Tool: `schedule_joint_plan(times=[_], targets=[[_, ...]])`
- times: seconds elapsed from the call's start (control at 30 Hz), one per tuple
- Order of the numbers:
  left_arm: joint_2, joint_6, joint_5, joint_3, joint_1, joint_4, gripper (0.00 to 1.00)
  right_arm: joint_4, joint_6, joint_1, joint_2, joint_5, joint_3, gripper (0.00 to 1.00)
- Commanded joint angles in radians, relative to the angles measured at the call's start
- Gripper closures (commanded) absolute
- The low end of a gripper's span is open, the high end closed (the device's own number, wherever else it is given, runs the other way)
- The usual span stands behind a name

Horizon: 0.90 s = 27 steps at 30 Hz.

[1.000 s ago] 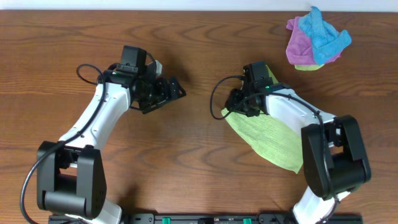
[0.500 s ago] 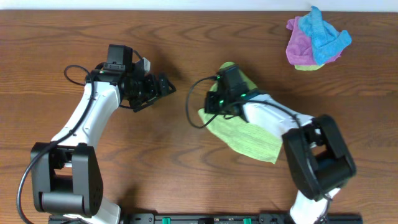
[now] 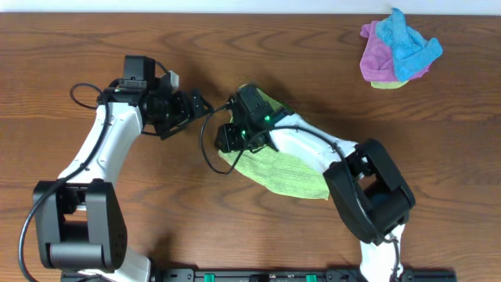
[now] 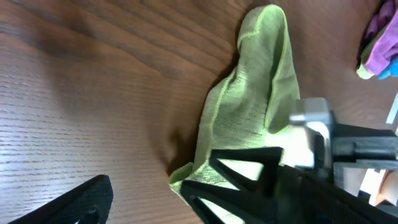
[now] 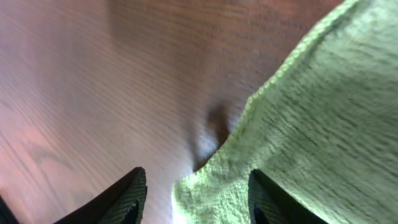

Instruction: Fold the cloth

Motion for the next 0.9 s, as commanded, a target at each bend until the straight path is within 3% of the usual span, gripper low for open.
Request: schedule_joint_plan(times=[0.0,0.47,0.87], targets=[[0.010,0.029,0.003,-0.001,0.017,-0.005,0.04,-0.064,-0.111,-0.025,-0.002,0.061,0.095,0.46],[0.010,0.034,0.011,-0.001,0.039,-0.005,0.04,-0.509,-0.452,-0.172,-0.002,0.484,0.354,0.44],[0.010,0.033,0.011,-0.001,0.039,-0.005,0.05,-0.659,-0.687,-0.263,-0.002,0.481,0.357,0.40]])
